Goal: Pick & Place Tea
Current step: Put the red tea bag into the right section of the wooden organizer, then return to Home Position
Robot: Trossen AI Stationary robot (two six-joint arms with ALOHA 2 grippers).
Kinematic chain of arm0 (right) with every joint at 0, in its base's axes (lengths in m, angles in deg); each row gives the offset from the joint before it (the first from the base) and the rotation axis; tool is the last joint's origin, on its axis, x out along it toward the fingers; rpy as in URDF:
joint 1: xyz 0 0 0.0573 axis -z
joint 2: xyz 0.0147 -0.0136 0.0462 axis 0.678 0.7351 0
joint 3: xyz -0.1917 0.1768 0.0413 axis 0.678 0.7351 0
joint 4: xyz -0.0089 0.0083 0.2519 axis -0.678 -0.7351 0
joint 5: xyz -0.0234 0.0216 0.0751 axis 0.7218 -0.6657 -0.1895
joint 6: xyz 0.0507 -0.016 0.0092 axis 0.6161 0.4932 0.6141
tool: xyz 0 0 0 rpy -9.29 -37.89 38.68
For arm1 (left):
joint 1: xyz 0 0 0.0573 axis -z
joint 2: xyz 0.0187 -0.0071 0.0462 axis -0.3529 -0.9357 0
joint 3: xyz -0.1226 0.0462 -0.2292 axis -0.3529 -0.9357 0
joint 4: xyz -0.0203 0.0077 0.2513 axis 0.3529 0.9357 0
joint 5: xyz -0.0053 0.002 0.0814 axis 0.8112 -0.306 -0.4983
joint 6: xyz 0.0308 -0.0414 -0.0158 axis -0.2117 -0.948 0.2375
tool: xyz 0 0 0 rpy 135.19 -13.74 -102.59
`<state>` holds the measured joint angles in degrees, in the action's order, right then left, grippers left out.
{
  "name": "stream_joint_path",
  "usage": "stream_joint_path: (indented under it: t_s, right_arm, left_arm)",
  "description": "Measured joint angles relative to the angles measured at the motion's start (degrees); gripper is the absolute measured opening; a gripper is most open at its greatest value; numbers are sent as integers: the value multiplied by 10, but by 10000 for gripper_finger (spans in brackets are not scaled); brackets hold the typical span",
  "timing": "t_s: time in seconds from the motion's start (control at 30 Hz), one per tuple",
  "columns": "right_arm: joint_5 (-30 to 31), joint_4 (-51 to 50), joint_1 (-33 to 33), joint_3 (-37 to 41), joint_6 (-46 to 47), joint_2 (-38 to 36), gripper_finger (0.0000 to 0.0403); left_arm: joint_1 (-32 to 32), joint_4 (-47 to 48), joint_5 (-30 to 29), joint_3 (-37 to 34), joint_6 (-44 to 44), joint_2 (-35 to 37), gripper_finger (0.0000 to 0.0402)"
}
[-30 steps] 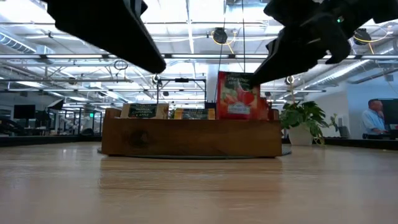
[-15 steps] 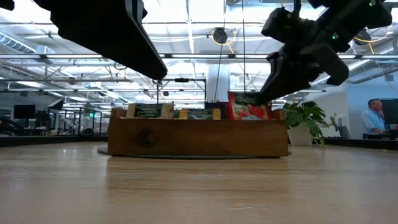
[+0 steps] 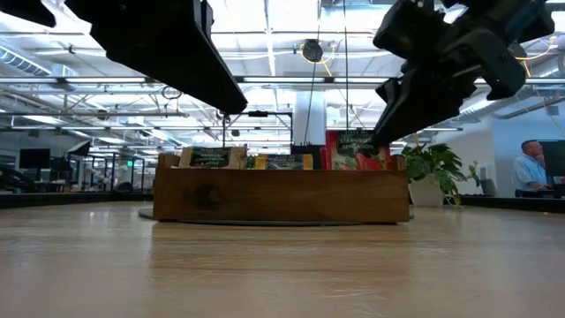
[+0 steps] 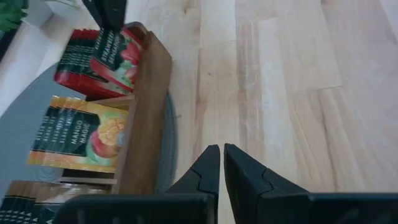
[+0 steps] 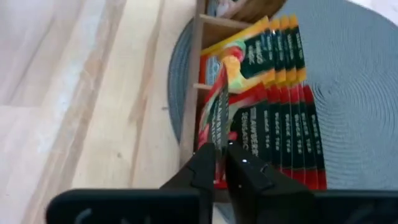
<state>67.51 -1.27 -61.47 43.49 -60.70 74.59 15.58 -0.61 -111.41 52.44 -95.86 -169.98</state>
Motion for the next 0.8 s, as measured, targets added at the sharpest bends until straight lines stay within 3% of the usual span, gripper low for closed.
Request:
stream_joint_path:
  t_s: [0.33, 0.47, 0.7, 0.8]
  right_arm:
    - [8, -3, 8, 0, 13, 0, 108]
    - [35, 0, 8, 0, -15, -13, 141]
    - [78, -2, 8, 0, -55, -92, 163]
    - [78, -11, 8, 0, -94, -138, 157]
  left_arm:
    - [0, 2, -5, 0, 2, 0, 31]
    - [0, 15, -37, 0, 28, 5, 31]
    - [-6, 86, -57, 0, 45, 97, 31]
    - [-4, 146, -94, 0, 74, 162, 31]
